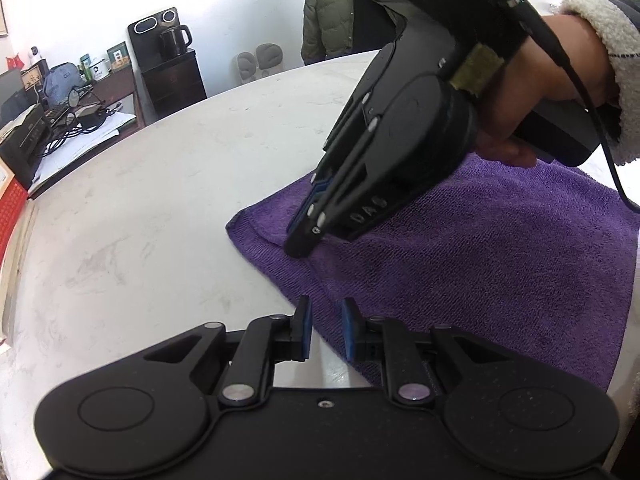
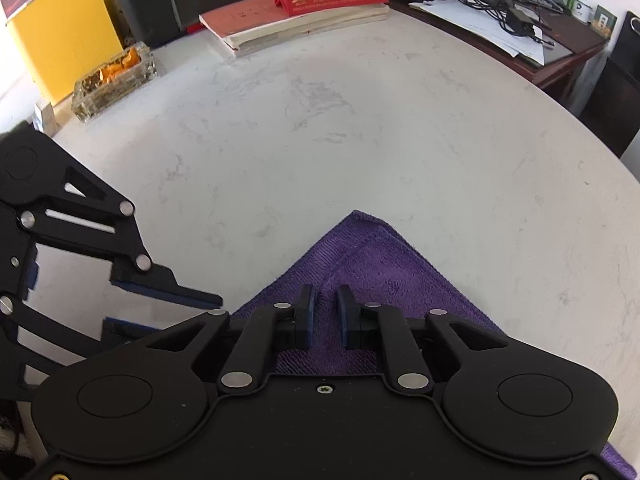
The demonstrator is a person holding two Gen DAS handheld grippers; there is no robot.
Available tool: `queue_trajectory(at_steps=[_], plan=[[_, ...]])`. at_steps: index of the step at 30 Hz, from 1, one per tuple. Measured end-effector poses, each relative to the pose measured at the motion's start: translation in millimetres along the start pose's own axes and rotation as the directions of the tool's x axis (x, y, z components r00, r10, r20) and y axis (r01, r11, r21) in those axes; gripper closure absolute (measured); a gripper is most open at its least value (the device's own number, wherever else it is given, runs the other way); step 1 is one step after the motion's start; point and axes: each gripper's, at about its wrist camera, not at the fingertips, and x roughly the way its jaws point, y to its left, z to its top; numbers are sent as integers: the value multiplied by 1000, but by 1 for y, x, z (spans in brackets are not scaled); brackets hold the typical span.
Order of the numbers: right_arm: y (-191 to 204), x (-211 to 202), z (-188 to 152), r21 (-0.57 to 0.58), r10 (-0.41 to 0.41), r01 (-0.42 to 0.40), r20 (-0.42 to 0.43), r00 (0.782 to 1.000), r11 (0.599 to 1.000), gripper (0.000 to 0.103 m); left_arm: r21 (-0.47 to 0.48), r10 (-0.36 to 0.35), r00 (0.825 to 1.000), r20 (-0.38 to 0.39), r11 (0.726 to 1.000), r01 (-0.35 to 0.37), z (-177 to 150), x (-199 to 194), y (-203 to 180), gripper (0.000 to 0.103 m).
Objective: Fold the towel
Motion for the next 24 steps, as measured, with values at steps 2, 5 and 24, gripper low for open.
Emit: queue_trajectory(at_steps=[2, 5, 24], plan=[[-11, -3, -2, 70, 51, -52, 21, 998, 996, 98, 0, 3, 1000, 4, 1000, -3, 2, 1, 1, 88], [-30, -9, -5, 179, 130, -140, 67, 989, 974, 99, 0, 2, 1000, 8, 1000, -2, 3, 1, 2, 88], [-59, -41, -15, 283, 264, -321, 222, 939, 904, 99, 124, -6, 1000, 16, 992, 4, 5, 13, -3, 88]])
